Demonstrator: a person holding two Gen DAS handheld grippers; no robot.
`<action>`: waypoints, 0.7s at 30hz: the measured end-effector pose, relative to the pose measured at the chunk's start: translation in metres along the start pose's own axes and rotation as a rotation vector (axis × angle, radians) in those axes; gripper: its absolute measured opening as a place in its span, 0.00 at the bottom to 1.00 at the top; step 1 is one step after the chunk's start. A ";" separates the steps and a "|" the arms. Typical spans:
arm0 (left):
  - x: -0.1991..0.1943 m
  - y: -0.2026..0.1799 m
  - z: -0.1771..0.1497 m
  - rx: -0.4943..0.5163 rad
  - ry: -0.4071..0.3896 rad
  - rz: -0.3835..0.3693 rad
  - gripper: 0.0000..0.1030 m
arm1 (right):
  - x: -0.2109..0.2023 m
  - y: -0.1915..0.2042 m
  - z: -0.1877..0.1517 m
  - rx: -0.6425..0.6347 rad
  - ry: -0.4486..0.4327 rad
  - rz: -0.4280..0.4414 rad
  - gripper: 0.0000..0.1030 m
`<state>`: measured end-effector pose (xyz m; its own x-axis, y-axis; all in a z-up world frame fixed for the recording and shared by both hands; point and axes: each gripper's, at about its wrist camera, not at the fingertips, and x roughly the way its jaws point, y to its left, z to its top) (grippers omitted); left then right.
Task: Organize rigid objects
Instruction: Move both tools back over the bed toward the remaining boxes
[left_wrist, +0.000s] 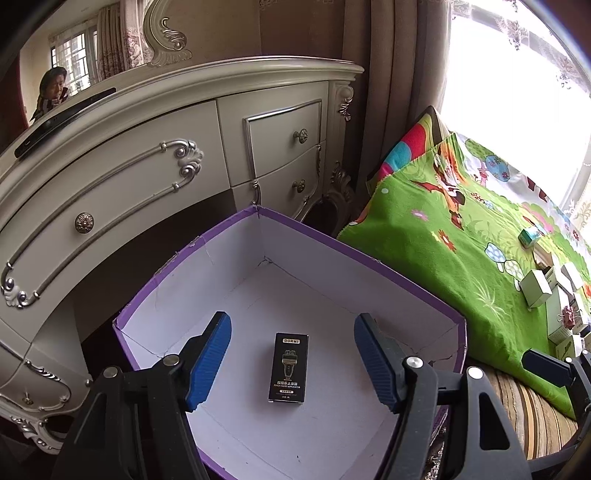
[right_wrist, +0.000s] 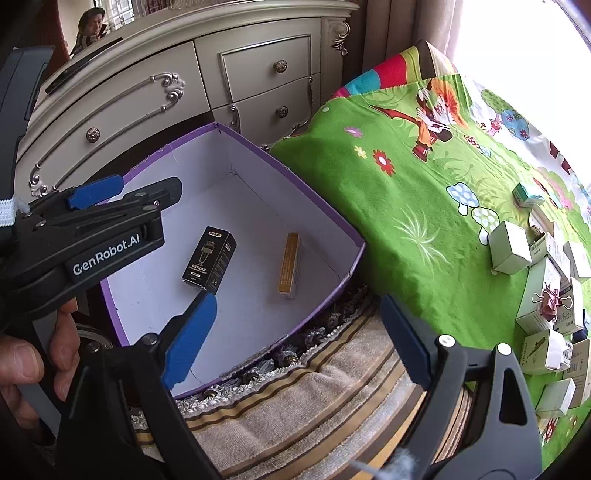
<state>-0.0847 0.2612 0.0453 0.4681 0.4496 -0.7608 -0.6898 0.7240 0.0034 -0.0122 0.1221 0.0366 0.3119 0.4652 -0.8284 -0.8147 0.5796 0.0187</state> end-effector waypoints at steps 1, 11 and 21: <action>0.000 -0.002 0.000 0.004 0.002 -0.003 0.68 | -0.003 -0.004 -0.001 0.004 -0.009 -0.004 0.89; -0.005 -0.030 -0.004 0.038 -0.005 -0.055 0.73 | -0.042 -0.046 -0.022 0.065 -0.107 -0.048 0.89; -0.007 -0.069 -0.008 0.135 0.021 -0.146 0.75 | -0.067 -0.100 -0.052 0.189 -0.109 -0.126 0.90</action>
<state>-0.0451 0.2037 0.0449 0.5454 0.3246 -0.7728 -0.5346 0.8448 -0.0224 0.0233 -0.0014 0.0612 0.4645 0.4443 -0.7661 -0.6633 0.7477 0.0315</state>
